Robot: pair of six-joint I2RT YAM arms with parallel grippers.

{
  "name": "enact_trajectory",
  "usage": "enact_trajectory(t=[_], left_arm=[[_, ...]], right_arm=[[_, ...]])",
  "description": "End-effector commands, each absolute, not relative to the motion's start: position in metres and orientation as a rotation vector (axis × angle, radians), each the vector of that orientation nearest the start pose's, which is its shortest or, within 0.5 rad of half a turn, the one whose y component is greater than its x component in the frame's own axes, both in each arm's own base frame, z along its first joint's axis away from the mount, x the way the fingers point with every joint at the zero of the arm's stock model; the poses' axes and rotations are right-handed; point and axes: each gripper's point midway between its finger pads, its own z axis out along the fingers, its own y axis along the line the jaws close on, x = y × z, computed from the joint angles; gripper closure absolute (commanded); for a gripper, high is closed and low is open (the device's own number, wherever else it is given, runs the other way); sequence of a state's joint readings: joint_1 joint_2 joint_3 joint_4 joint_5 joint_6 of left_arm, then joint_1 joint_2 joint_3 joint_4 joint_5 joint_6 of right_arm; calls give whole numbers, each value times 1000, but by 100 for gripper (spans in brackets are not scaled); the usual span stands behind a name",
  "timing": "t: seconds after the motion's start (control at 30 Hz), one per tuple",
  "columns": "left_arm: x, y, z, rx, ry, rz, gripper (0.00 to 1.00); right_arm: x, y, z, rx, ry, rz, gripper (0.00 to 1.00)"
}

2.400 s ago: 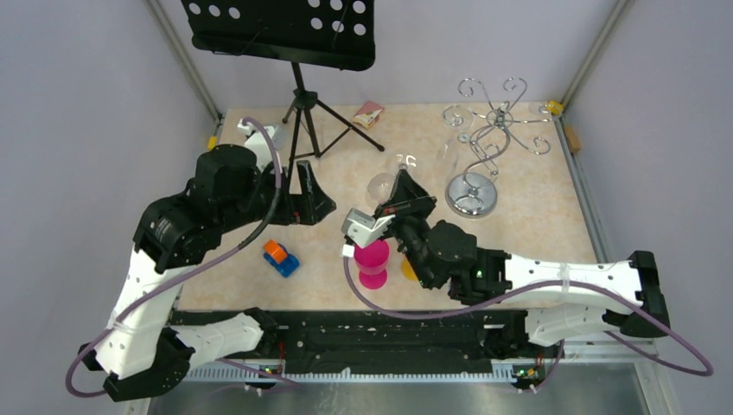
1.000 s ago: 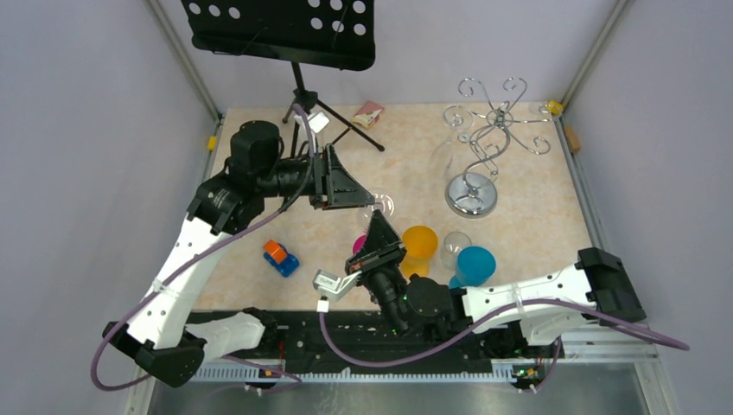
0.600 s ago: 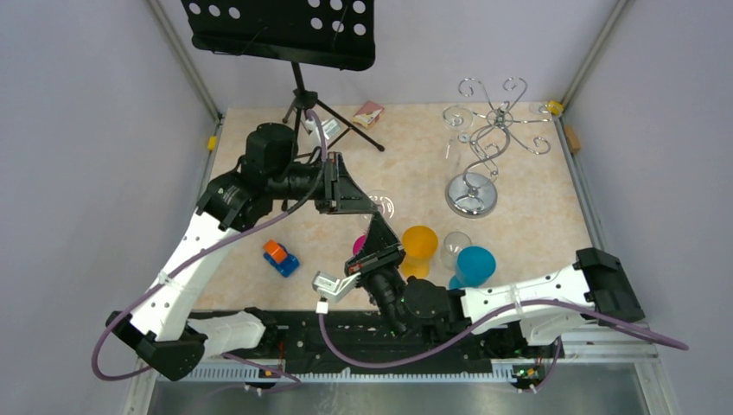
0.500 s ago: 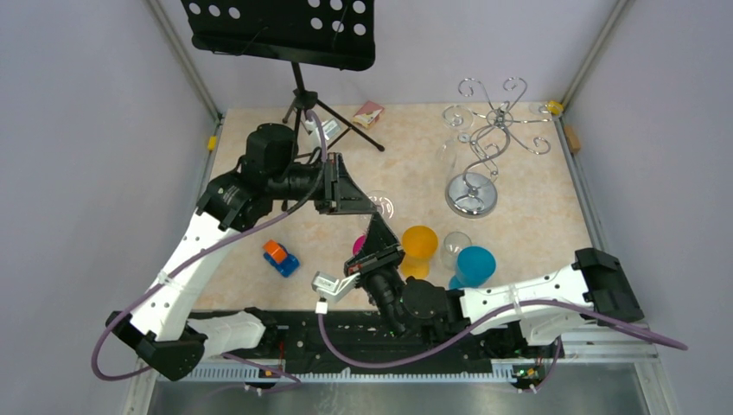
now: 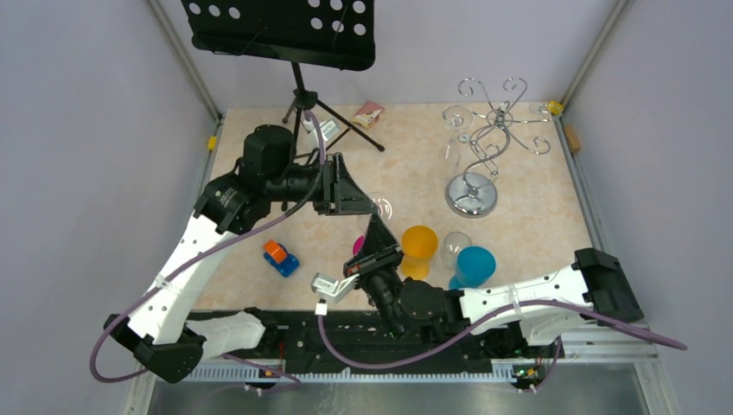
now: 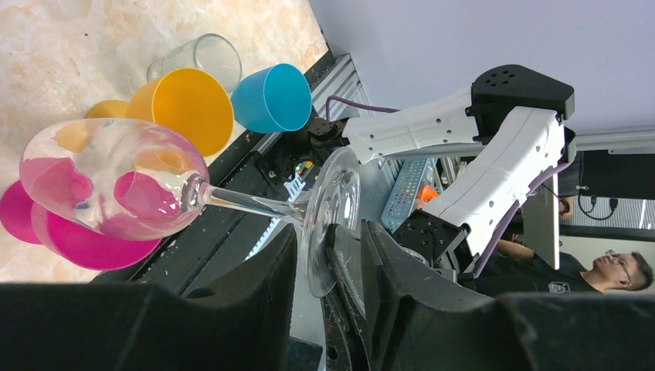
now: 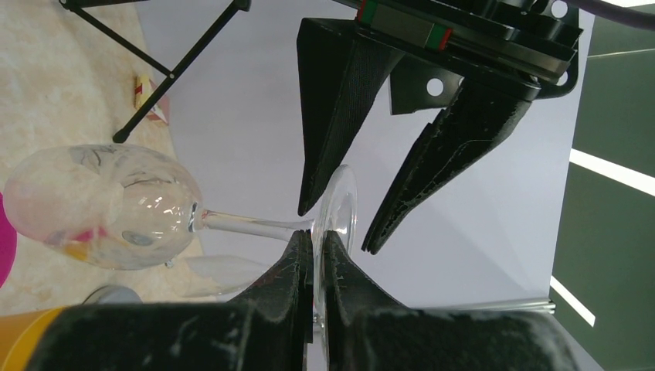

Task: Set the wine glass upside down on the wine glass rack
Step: Turn the wine glass upside down at the wine rack.

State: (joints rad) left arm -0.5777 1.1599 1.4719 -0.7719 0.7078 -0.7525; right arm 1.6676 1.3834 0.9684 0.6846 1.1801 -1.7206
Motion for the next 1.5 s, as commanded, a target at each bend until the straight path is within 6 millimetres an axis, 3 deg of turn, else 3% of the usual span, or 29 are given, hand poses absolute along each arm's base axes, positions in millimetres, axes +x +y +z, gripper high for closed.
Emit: enact_trajectory(t=[0.0,0.1,0.4,0.53,0.63,1.07,1.13,1.47], left_arm=[[160,-264,393,350,2173,-1482,60],[160,-263,391,354,2179,-1468,61],[161,-263,385,350,2197,-1459,76],[161,-263,384,348,2201,-1458,86],[162,-263,385,348,2194,-1454,99],[164,-262,387,339,2185,-1440,100],[165,-262,385,339,2190,-1429,100],[178,-250,379,309,2170,-1290,100]], right_arm=[[142,334,372,-1216,864,-742,100],[142,333,372,-1212,869,-741,100],[142,333,371,-1210,870,-738,100],[142,333,370,-1211,870,-738,100],[142,333,368,-1217,872,-740,100],[142,335,363,-1239,872,-748,100],[142,335,365,-1236,871,-742,94],[141,340,374,-1226,866,-710,36]])
